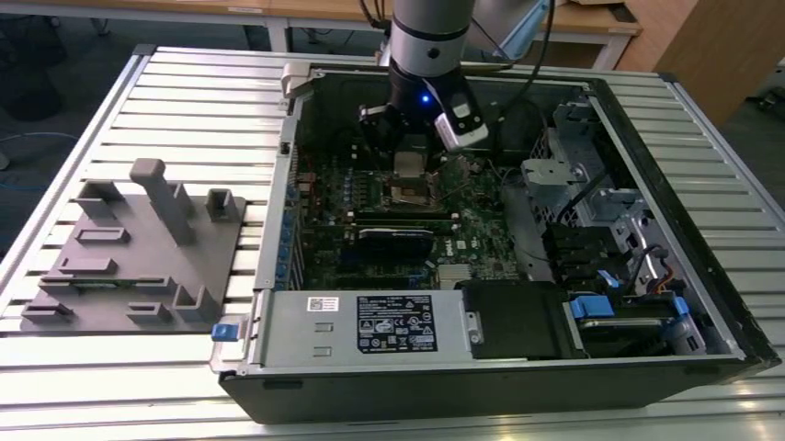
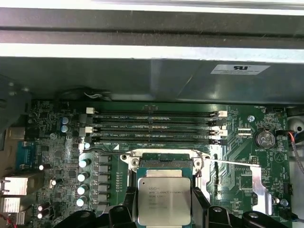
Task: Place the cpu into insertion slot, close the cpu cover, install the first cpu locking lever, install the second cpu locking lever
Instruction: 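Place the cpu into insertion slot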
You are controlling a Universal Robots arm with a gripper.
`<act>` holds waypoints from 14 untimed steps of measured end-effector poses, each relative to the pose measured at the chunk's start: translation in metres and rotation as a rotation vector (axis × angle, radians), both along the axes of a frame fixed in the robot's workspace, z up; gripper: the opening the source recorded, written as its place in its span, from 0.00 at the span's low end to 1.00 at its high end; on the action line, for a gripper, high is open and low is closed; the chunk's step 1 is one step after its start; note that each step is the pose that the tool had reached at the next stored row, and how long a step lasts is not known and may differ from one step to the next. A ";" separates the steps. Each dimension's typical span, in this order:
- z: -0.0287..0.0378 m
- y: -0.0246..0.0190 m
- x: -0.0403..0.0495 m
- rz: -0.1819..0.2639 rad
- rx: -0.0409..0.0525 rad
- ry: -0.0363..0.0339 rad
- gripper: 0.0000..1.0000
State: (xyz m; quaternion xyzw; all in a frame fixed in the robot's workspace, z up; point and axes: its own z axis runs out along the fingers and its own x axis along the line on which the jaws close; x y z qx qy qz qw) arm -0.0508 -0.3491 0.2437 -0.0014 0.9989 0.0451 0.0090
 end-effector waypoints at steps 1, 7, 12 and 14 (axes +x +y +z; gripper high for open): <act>-0.0009 0.0000 0.0000 0.000 0.0000 0.0000 0.54; -0.0062 0.0000 0.0000 0.000 -0.0001 0.0001 0.54; -0.0102 0.0000 0.0000 0.000 -0.0002 0.0001 0.54; -0.0102 0.0000 0.0000 0.000 -0.0003 0.0002 0.54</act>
